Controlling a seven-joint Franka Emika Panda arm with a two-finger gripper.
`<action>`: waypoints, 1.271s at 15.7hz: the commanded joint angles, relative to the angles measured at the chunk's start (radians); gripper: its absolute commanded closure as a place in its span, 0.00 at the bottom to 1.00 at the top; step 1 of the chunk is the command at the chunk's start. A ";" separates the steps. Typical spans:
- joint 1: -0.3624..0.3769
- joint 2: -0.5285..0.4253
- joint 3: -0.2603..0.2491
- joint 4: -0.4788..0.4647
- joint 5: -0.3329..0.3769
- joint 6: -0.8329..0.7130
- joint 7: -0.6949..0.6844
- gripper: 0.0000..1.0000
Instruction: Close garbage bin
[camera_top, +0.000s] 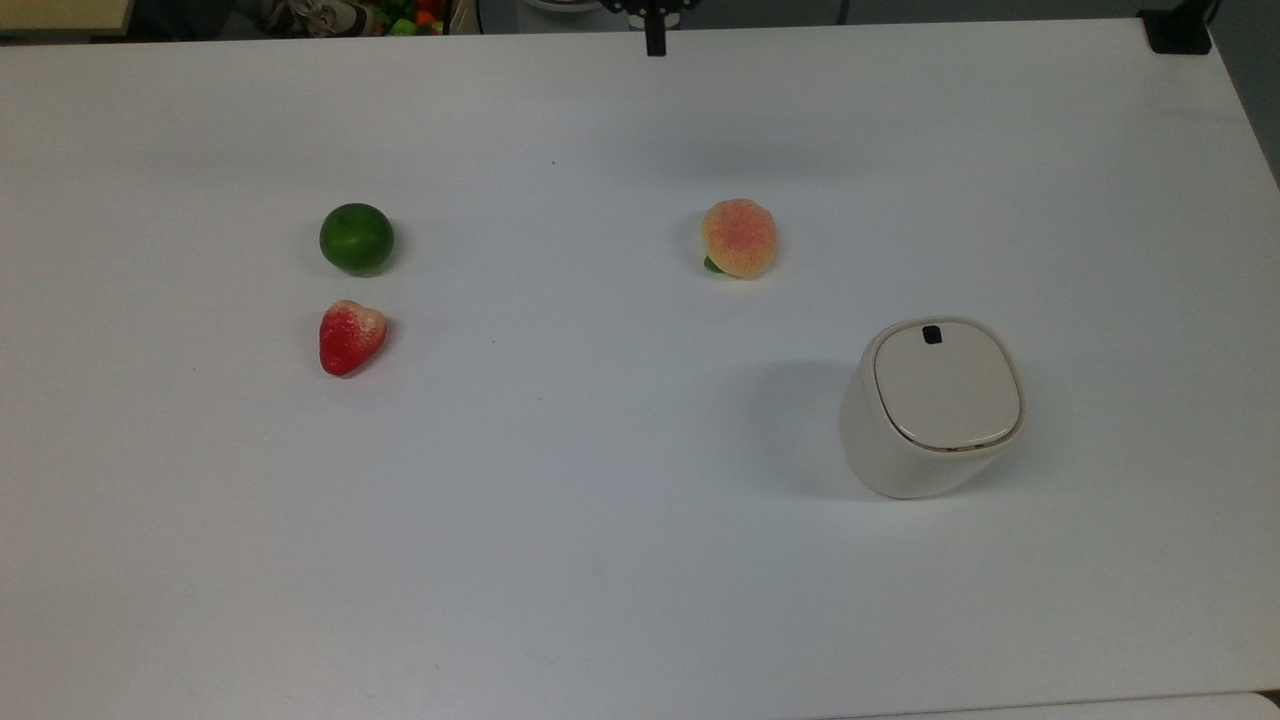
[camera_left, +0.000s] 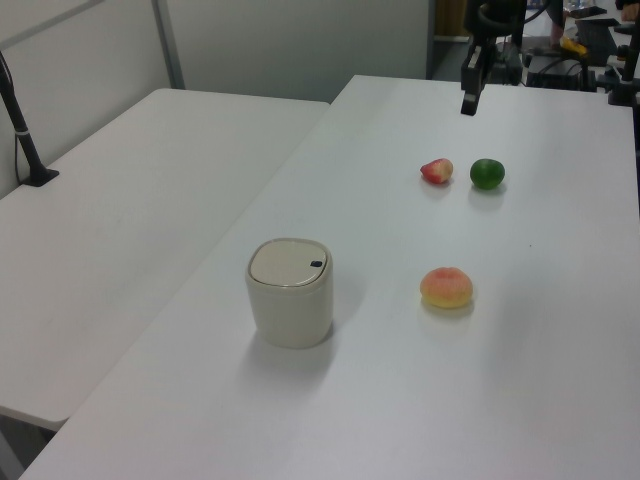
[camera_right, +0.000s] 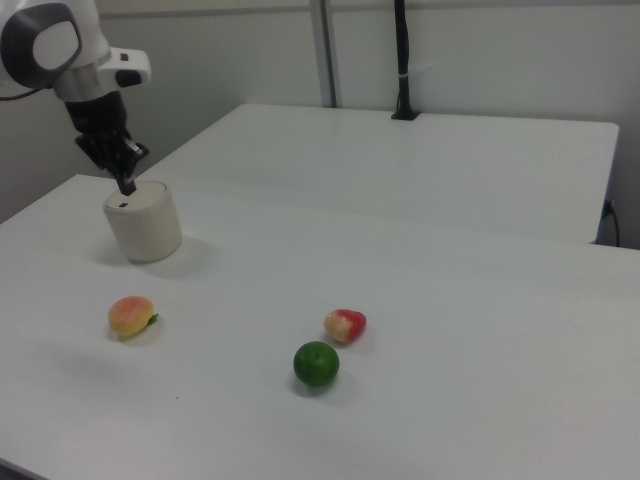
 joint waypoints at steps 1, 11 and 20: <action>-0.067 -0.026 -0.007 -0.018 0.027 -0.031 -0.098 1.00; -0.138 0.068 -0.079 0.160 0.073 -0.097 -0.206 0.00; -0.127 0.060 -0.082 0.151 -0.012 -0.148 -0.315 0.00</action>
